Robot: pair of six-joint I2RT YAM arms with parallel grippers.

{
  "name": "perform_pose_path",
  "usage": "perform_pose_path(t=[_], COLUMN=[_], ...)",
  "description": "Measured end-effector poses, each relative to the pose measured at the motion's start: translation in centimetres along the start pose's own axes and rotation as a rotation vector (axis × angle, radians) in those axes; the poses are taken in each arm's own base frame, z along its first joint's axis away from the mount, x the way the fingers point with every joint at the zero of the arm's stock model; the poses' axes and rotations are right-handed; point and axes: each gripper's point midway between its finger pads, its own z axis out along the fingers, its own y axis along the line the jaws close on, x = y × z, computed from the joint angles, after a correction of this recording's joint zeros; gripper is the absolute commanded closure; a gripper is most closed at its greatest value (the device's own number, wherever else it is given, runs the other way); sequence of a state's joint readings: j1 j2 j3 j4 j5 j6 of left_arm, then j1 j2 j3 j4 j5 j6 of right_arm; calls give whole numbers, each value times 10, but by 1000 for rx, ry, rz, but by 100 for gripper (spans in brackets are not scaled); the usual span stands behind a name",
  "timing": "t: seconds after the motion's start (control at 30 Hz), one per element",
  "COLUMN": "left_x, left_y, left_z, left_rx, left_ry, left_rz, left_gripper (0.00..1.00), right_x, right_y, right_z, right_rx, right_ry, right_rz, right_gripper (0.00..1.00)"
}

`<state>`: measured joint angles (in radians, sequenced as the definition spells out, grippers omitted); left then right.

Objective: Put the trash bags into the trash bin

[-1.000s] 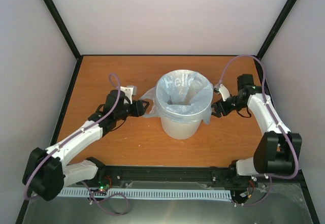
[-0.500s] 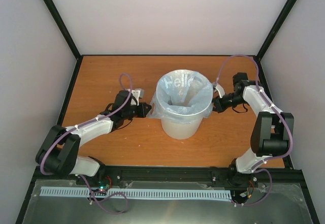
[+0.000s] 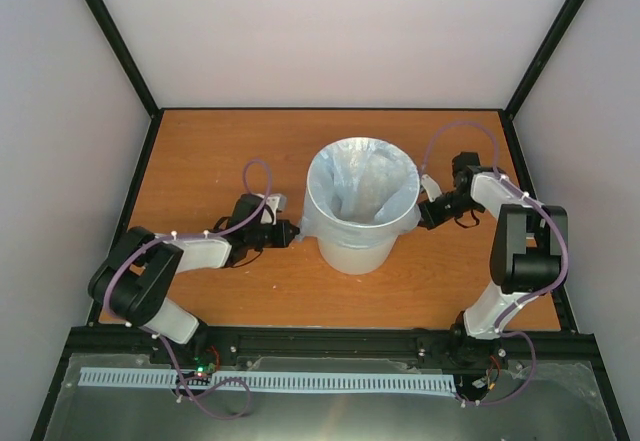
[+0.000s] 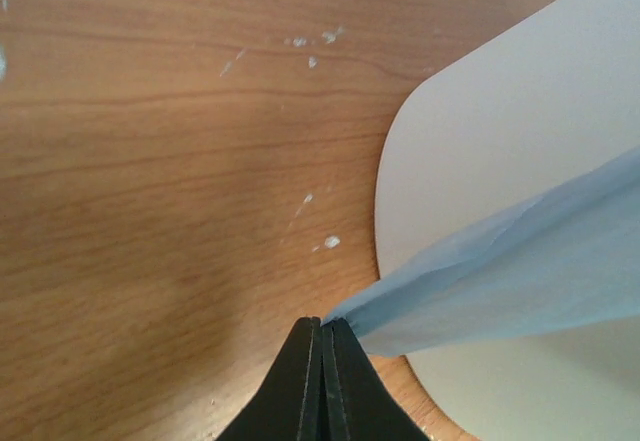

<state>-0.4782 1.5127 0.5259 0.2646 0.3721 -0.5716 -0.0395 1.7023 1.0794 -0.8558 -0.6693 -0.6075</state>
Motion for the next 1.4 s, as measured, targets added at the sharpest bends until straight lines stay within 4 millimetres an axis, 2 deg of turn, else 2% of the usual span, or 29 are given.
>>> perform_pose_path(t=[0.13, 0.3, 0.43, 0.63, 0.7, 0.77, 0.8, 0.87, 1.1, 1.27, 1.4], left_x=[9, 10, 11, 8, 4, 1, 1, 2, 8, -10, -29], left_y=[5, 6, 9, 8, 6, 3, 2, 0, 0, -10, -21], left_z=[2, 1, 1, -13, -21, -28, -30, -35, -51, -63, -80], left_rx=[-2, -9, -22, -61, -73, -74, -73, -73, -111, -130, -153], left_ry=[12, 10, 12, 2, -13, -24, -25, -20, 6, -19, -58], left_rz=[-14, -17, -20, -23, -14, 1, 9, 13, 14, 36, 64], left_gripper=[99, 99, 99, 98, 90, 65, 57, 48, 35, 30, 23], right_x=[5, 8, 17, 17, 15, 14, 14, 16, 18, 15, 17], right_y=[-6, -11, -16, -11, -6, -1, 1, 3, 5, 13, 15], right_z=[5, 7, 9, -9, -17, -23, -26, -31, -57, -79, -89], right_rx=[15, 36, 70, 141, 157, 171, 180, 201, 335, 406, 418], right_ry=[18, 29, 56, 46, 31, 15, 10, 5, -13, -56, -73], right_rz=[10, 9, 11, -28, -45, -59, -63, -65, -89, -117, -102], right_gripper=[97, 97, 93, 89, 81, 68, 66, 60, 42, 36, 35])
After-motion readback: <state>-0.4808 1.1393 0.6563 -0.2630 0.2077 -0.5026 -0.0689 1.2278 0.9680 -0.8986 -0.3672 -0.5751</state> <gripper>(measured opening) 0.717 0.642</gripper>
